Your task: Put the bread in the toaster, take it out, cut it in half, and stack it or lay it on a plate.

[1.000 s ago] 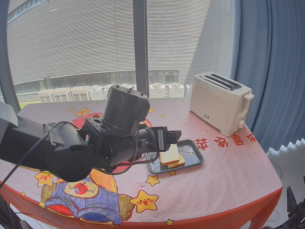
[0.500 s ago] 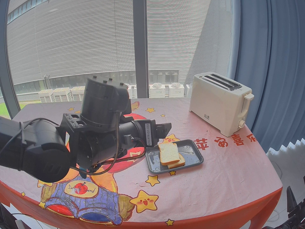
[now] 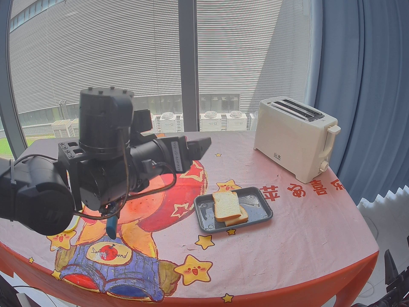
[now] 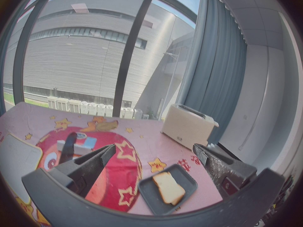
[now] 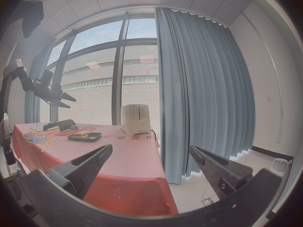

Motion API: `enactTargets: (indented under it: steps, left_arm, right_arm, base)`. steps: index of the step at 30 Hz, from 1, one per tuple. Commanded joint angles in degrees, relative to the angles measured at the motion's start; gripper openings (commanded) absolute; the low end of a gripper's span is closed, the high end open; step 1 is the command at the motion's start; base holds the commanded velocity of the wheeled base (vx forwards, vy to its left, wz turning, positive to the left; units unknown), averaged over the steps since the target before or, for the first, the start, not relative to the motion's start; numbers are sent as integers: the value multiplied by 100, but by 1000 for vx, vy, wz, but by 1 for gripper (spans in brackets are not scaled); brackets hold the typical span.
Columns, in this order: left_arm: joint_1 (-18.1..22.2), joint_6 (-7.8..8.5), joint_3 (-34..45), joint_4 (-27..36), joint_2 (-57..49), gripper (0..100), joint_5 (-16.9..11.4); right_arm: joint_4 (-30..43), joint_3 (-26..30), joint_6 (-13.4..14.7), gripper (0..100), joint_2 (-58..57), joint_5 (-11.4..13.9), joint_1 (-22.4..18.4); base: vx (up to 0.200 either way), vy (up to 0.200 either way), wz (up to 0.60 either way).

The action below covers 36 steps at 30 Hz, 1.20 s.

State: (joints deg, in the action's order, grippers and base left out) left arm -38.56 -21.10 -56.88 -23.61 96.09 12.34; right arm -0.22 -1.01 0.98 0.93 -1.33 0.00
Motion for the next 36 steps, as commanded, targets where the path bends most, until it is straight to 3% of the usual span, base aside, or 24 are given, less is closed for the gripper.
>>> enactTargets:
  steps: [1, 4, 6, 21, 31, 36]
  left_arm:
    - [349, 247, 318, -416, -55, 100, -12]
    - [701, 563, 538, -996, -143, 100, -3]
    - [797, 686, 617, -1128, -231, 100, -12]
    - [1694, 1469, 1478, -1436, -1303, 100, -38]
    - [1870, 1513, 2120, -1444, -1892, 100, -47]
    - [2221, 1530, 2331, -1444, -2076, 100, -47]
  right_arm:
    - [-4, 101, -1, 100, -93, 1, -9]
    - [-4, 92, -1, 100, -93, 1, 0]
    - [-4, 101, -1, 100, -93, 1, 0]
    - [4, 101, -1, 100, -93, 1, -9]
    - [-4, 101, -1, 100, -93, 1, -9]
    - [-4, 101, -1, 100, -93, 1, 0]
  base:
    - [0, 0, 0]
    - [0, 0, 0]
    - [0, 0, 0]
    - [0, 0, 0]
    - [0, 0, 0]
    - [0, 0, 0]
